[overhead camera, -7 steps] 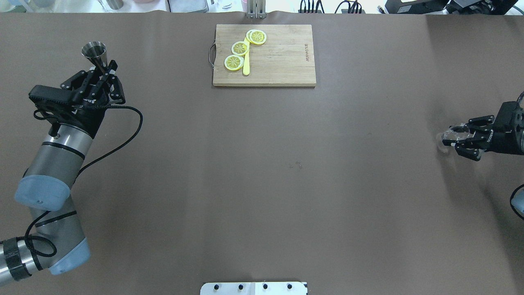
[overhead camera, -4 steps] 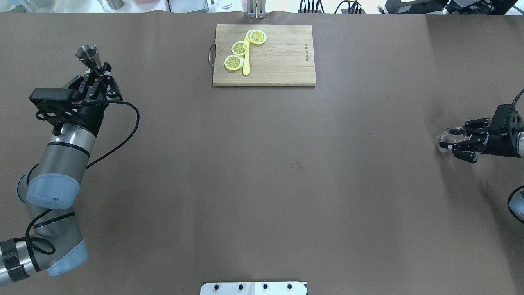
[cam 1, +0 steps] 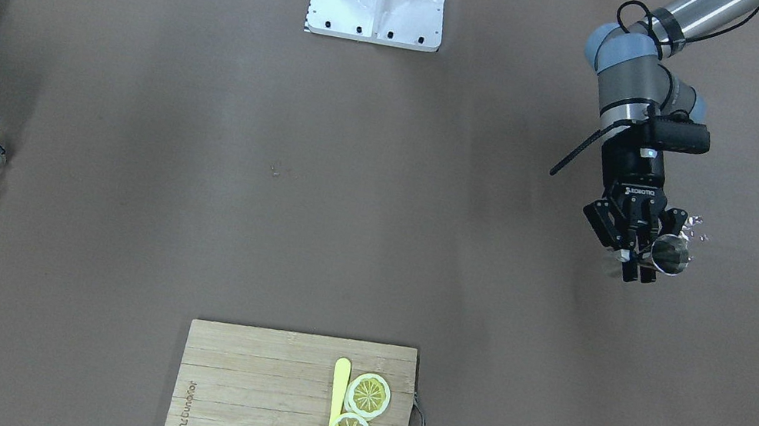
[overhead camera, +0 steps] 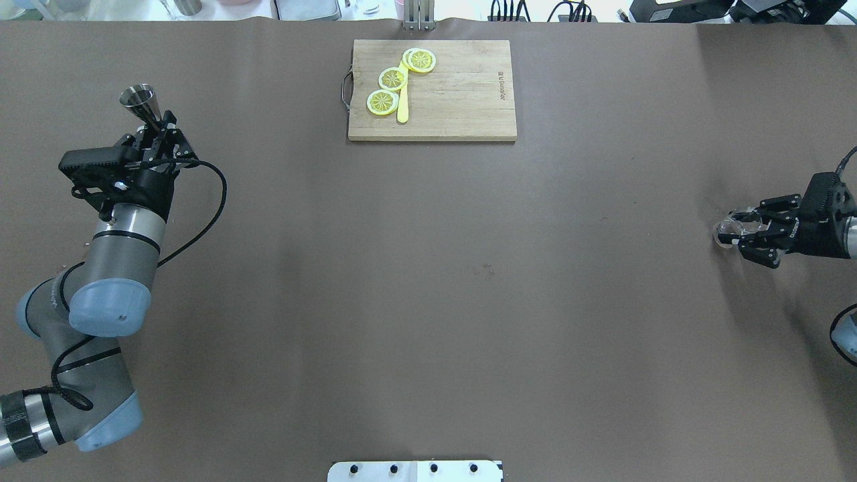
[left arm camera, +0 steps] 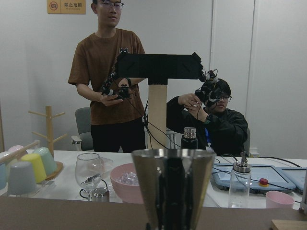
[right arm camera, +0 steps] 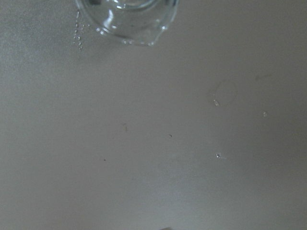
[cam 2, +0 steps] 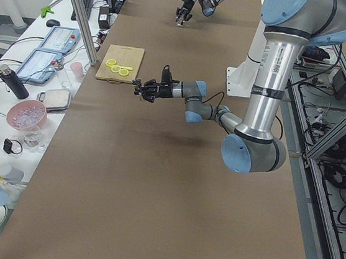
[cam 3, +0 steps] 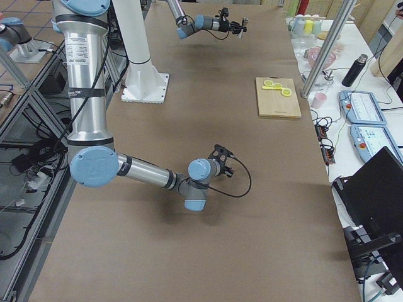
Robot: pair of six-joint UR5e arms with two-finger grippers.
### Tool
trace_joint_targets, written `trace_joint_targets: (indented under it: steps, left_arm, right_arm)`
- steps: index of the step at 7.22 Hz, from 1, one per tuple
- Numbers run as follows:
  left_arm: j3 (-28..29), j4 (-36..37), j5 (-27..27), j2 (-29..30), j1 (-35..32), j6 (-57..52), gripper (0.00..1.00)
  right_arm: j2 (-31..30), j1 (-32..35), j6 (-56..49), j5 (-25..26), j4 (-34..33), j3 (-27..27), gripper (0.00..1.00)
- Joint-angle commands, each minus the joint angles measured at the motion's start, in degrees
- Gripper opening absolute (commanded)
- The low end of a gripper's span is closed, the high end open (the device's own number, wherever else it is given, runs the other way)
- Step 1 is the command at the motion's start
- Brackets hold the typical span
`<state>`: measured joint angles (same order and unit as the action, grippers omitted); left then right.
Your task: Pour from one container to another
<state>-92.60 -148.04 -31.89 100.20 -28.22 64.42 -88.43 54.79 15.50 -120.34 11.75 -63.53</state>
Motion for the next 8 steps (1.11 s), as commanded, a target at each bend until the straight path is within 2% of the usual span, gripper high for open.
trace_joint_targets:
  steps: [1, 2, 4, 8]
  left_arm:
    - [2.94, 1.52, 1.65, 0.17, 0.01, 3.33, 0.00]
    - [4.00, 1.52, 1.66, 0.26, 0.01, 4.65, 0.00]
    - [4.88, 3.01, 1.75, 0.17, -0.08, 7.28, 0.00]
    - [5.85, 11.88, 2.54, 0.43, -0.08, 16.25, 0.00]
  right_arm:
    - [-0.08, -0.03, 0.14, 0.01, 0.02, 0.07, 0.35]
    - [-0.08, -0.03, 0.14, 0.01, 0.02, 0.07, 0.99]
    - [-0.08, -0.12, 0.14, 0.01, 1.25, 1.21, 1.00]
    - [-0.08, -0.03, 0.85, -0.34, 1.25, 1.12, 1.00]
